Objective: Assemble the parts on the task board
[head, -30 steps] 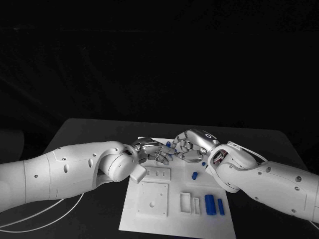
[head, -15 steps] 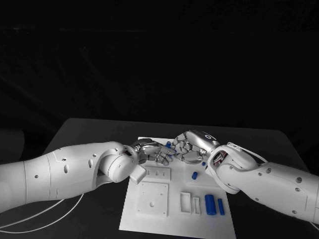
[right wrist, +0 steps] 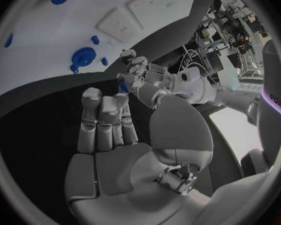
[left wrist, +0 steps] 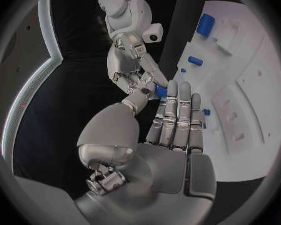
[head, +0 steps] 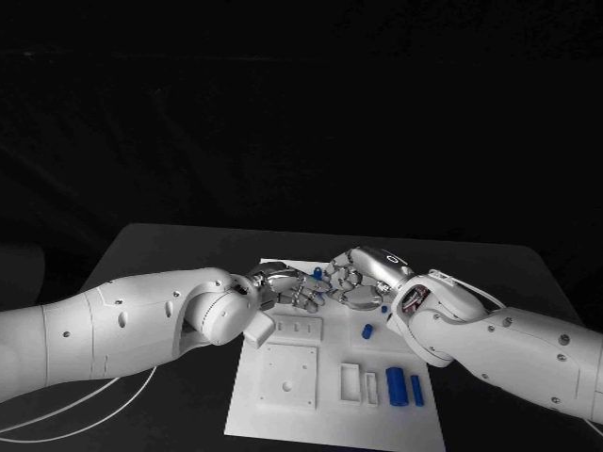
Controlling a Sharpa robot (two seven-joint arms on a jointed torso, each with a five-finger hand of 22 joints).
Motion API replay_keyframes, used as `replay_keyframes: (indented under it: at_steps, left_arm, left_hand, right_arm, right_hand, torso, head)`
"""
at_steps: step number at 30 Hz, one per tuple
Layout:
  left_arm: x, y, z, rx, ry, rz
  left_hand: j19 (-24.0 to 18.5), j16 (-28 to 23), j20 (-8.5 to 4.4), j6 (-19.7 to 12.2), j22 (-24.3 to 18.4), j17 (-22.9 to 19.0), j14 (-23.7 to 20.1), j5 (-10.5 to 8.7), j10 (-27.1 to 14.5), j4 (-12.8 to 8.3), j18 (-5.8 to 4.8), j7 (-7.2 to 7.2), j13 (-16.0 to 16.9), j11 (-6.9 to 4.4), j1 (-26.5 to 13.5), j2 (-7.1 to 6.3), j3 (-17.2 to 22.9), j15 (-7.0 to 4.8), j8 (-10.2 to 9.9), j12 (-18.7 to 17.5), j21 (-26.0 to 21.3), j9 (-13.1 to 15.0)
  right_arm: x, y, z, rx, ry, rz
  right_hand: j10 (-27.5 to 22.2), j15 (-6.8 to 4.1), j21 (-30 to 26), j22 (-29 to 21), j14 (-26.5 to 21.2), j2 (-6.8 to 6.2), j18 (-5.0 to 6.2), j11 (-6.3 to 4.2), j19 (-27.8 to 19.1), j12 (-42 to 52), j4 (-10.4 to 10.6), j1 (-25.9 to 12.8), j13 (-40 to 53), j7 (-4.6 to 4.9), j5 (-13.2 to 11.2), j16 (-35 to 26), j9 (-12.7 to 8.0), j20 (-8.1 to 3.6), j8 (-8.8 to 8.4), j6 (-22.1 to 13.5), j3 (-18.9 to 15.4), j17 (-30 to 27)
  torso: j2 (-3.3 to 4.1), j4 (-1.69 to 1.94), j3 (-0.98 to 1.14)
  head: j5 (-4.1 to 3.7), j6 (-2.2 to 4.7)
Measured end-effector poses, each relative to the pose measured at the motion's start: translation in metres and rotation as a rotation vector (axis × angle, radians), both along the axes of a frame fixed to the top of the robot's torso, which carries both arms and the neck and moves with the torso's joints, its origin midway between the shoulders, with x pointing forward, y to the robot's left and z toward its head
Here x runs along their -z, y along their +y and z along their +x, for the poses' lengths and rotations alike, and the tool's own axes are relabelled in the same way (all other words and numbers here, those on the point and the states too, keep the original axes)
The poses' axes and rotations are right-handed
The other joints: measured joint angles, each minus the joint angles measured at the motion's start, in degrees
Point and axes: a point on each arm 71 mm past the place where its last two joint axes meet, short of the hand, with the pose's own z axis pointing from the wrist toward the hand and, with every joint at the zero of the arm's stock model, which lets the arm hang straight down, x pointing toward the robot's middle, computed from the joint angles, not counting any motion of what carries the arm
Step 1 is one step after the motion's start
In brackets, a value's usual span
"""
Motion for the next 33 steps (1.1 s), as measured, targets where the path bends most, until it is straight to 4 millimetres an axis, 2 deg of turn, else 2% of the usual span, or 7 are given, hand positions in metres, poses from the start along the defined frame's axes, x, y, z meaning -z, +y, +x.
replay_keyframes:
  at_steps: [15, 20, 21, 22, 24, 26, 33]
  left_arm:
    - [0.0024, 0.0008, -0.0019, 0.011, 0.045, -0.051]
    - [0.0028, 0.0007, -0.0023, 0.008, 0.061, -0.069]
    - [0.0029, 0.0006, -0.0023, 0.006, 0.065, -0.074]
    - [0.0029, 0.0006, -0.0024, 0.005, 0.067, -0.077]
    - [0.0030, 0.0006, -0.0023, 0.002, 0.071, -0.083]
    - [0.0029, 0.0004, -0.0023, 0.000, 0.075, -0.087]
    - [0.0027, -0.0005, -0.0026, -0.003, 0.084, -0.096]
  left_hand:
    - [-0.21, 0.00, 0.21, -0.09, -0.12, -0.16, 0.00, -0.10, 0.19, 0.13, 0.00, -0.09, -0.32, 0.20, 0.07, 0.07, -0.29, 0.00, 0.00, -0.61, -0.27, 0.00]
    - [-0.49, -0.48, 0.55, -0.09, -0.31, -0.38, -0.32, -0.10, 0.10, 0.55, 0.00, -0.09, -0.63, 0.29, -1.62, -0.11, -1.51, 0.31, 0.01, -1.42, -0.86, 0.11]
    - [-0.43, -0.71, 0.71, -0.09, -0.36, -0.43, -0.32, -0.09, -0.03, 0.65, 0.01, -0.09, -0.67, 0.42, -2.44, -0.42, -1.93, 0.31, 0.00, -1.55, -0.88, 0.86]
    - [-0.51, -0.80, 0.94, -0.09, -0.37, -0.44, -0.45, -0.09, -0.03, 0.64, 0.00, -0.09, -0.67, 0.43, -3.13, -0.70, -2.24, 0.45, -0.24, -1.55, -0.88, 5.81]
    - [-0.51, -0.88, 0.94, -0.24, -0.41, -0.51, -0.52, -0.05, -0.03, 0.63, 0.00, -0.05, -0.74, 0.43, -4.39, -1.31, -2.52, 0.51, -0.66, -1.79, -1.11, 12.31]
    - [-0.51, -0.88, 0.94, -0.66, -0.45, -0.52, -0.67, -0.03, -0.03, 0.78, 0.01, 0.06, -0.77, 0.43, -5.06, -1.58, -2.68, 0.67, -0.66, -1.95, -1.11, 13.43]
    - [-0.72, -1.37, 1.14, -2.36, -0.45, -0.68, -0.94, 0.00, -0.44, 0.97, 0.00, 0.96, -0.93, 0.83, -6.83, -3.83, -3.18, 0.94, -1.58, -2.39, -1.33, 13.05]
  right_arm:
    - [0.0010, -0.0004, -0.0019, -0.011, -0.013, 0.002]
    - [0.0011, -0.0018, -0.0030, -0.012, -0.022, 0.009]
    - [0.0009, -0.0020, -0.0032, -0.012, -0.026, 0.012]
    - [0.0006, -0.0020, -0.0034, -0.013, -0.029, 0.015]
    - [0.0000, -0.0016, -0.0040, -0.016, -0.035, 0.020]
    - [-0.0003, -0.0018, -0.0042, -0.016, -0.040, 0.024]
    - [-0.0007, -0.0038, -0.0048, -0.013, -0.057, 0.036]
  right_hand:
    - [0.01, -0.40, -0.01, -0.01, 0.09, 0.69, 0.04, -0.41, -0.08, 0.30, -0.69, -0.71, 0.00, -0.57, -0.01, 0.00, 0.94, 0.09, 0.99, 0.77, -0.69, 0.15]
    - [-0.20, -0.40, 0.42, -0.01, 0.09, 2.90, 0.05, -0.62, -0.08, 0.44, -2.80, -2.28, 0.01, -0.55, -0.01, 0.23, 1.87, 0.10, 1.23, 0.78, -2.79, 0.32]
    - [-0.21, -0.48, 0.42, -0.01, 0.01, 2.95, 0.05, -0.62, -0.08, 0.52, -2.93, -2.33, 0.01, -0.55, -0.05, 0.23, 2.07, 0.10, 1.35, 0.78, -2.92, 0.32]
    - [-0.21, -0.50, 0.42, -0.01, -0.01, 3.03, 0.05, -0.62, -0.09, 0.52, -2.94, -2.25, 0.00, -0.55, -0.05, 0.23, 2.12, 0.10, 1.40, 0.77, -2.93, 0.32]
    - [-0.21, -0.58, 0.42, -0.01, -0.10, 3.10, 0.05, -0.62, -0.09, 0.52, -2.94, -2.18, 0.00, -0.54, -0.06, 0.23, 2.19, 0.10, 1.41, 0.77, -2.93, 0.32]
    - [-0.21, -0.58, 0.42, -0.02, -0.10, 3.25, 0.05, -0.62, -0.09, 0.52, -2.99, -2.03, 0.01, -0.53, -0.19, 0.23, 2.20, 0.10, 1.41, 0.75, -2.99, 0.31]
    - [-0.21, -0.58, 0.42, -0.02, -0.10, 3.47, 0.05, -0.61, -0.09, 0.52, -3.02, -1.80, 0.01, -0.51, -0.23, 0.23, 2.21, 0.11, 1.40, 0.73, -3.01, 0.37]
  torso:
    - [0.00, 0.00, 0.01]
    - [-0.01, -0.02, 0.03]
    - [-0.01, -0.03, 0.03]
    - [-0.01, -0.03, 0.03]
    - [-0.01, -0.03, 0.03]
    - [-0.02, -0.03, 0.03]
    - [-0.02, 0.01, 0.03]
  head:
    - [-0.04, -0.05]
    - [-0.05, -0.04]
    - [-0.05, -0.02]
    - [-0.05, -0.01]
    - [-0.05, 0.02]
    - [-0.05, 0.02]
    - [-0.08, 0.07]
